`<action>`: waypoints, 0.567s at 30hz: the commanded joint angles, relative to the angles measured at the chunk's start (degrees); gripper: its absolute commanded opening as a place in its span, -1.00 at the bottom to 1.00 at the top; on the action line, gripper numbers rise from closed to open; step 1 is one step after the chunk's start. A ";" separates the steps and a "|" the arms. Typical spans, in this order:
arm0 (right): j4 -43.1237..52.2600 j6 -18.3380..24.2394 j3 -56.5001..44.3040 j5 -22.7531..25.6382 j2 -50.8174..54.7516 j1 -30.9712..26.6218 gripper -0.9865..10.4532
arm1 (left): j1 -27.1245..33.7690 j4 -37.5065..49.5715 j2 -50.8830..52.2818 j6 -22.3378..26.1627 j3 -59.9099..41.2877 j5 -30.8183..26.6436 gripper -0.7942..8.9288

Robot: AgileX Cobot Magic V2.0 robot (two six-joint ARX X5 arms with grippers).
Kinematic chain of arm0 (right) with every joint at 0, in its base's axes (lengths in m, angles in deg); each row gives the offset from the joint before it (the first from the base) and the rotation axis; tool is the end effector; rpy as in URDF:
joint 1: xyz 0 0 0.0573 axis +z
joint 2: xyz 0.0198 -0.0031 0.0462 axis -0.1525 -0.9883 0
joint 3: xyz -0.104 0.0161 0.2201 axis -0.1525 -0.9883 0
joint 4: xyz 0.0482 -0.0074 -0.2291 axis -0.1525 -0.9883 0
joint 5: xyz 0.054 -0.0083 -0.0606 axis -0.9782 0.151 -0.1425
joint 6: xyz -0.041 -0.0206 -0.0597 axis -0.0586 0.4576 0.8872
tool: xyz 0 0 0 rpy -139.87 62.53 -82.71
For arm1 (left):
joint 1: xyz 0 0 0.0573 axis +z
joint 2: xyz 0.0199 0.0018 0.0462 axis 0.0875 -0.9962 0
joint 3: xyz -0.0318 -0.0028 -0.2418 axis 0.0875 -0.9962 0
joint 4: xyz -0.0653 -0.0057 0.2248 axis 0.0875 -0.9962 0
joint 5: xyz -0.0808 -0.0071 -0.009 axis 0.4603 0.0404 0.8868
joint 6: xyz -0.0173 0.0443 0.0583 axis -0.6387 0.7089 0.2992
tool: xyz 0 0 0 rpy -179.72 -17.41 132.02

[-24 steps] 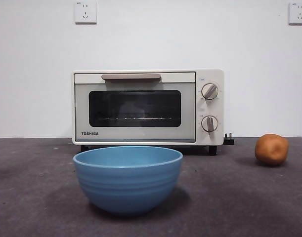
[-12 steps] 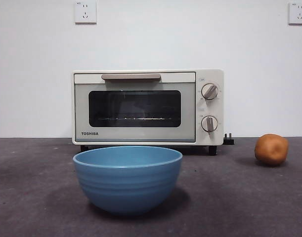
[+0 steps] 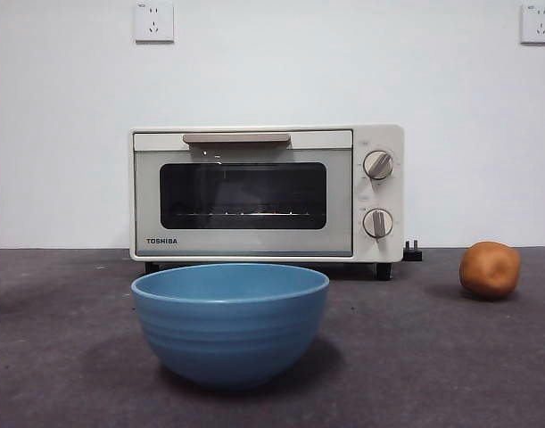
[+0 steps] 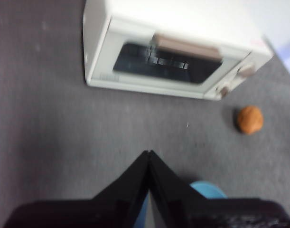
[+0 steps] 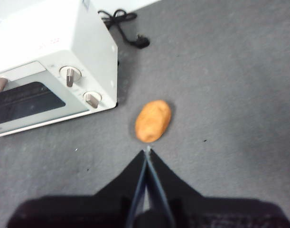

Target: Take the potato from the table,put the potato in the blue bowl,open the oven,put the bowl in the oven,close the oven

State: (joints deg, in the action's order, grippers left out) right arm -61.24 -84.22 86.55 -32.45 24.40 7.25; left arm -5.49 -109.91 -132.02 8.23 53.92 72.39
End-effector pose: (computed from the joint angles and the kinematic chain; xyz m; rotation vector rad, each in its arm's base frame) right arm 0.1378 0.0028 0.3202 0.3155 0.5669 -0.0019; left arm 0.1680 -0.0245 0.3280 -0.3398 0.6563 -0.3208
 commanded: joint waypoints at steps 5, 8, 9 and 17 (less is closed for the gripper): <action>-0.57 -0.59 5.42 -11.65 -11.91 0.07 -0.83 | 0.00 -9.01 -7.41 1.31 1.81 2.32 -0.85; -0.72 -0.57 7.41 -18.47 -17.92 0.07 -0.83 | -0.22 -11.72 -9.44 4.00 1.81 3.41 -0.85; -0.76 -0.59 7.91 -19.71 -19.69 0.07 -0.83 | -0.46 -12.37 -9.84 4.72 1.81 3.39 -0.85; -2.97 -0.55 12.11 -20.87 -34.42 0.07 -0.83 | -2.91 -16.37 -10.62 8.55 1.81 3.17 -0.85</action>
State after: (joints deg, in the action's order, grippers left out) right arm -64.13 -84.61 98.20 -53.19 -8.58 7.28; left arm -8.07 -125.82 -142.64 14.99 55.73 75.39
